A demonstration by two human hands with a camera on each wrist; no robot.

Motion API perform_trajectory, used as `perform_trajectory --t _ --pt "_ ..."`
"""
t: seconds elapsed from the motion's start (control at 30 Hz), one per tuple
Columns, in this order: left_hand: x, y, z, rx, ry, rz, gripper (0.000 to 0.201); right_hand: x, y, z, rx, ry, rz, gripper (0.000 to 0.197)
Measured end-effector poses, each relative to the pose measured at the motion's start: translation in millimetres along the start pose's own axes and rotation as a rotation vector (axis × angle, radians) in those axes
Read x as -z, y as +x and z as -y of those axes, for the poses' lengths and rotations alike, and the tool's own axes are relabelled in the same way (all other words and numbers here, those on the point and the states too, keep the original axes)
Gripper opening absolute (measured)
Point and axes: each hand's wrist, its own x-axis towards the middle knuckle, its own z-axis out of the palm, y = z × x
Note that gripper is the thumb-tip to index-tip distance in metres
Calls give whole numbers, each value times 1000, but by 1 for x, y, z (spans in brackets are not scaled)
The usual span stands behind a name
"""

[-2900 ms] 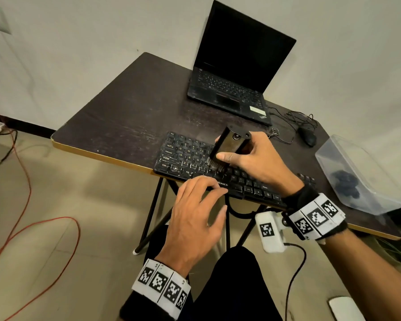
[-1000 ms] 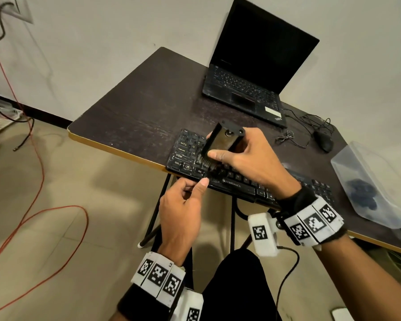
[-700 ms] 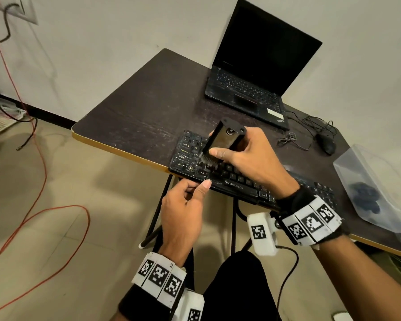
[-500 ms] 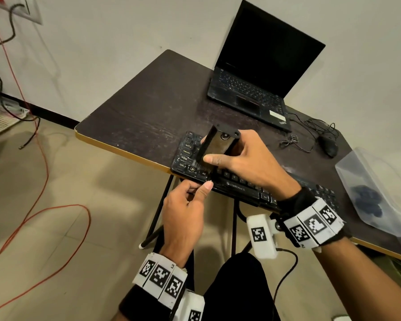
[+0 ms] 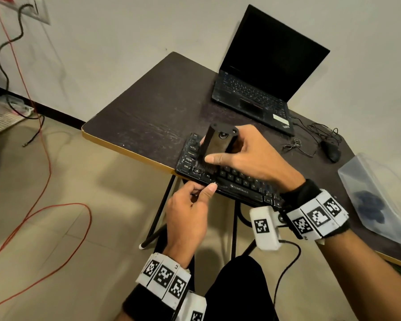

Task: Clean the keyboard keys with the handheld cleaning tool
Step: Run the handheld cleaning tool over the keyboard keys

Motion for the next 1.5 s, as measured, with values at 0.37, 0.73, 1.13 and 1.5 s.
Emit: perform_trajectory --t 0.37,0.73,1.13,1.5 --pt "1 -2 -2 20 25 12 29 -6 8 1 -11 73 -79 28" --pt "1 0 -2 29 12 26 26 -16 9 2 17 169 -13 30" --pt "0 0 -1 38 9 26 32 -22 20 3 -15 139 -83 35" --pt "2 -1 -5 64 4 42 30 -25 23 9 -22 94 -136 31"
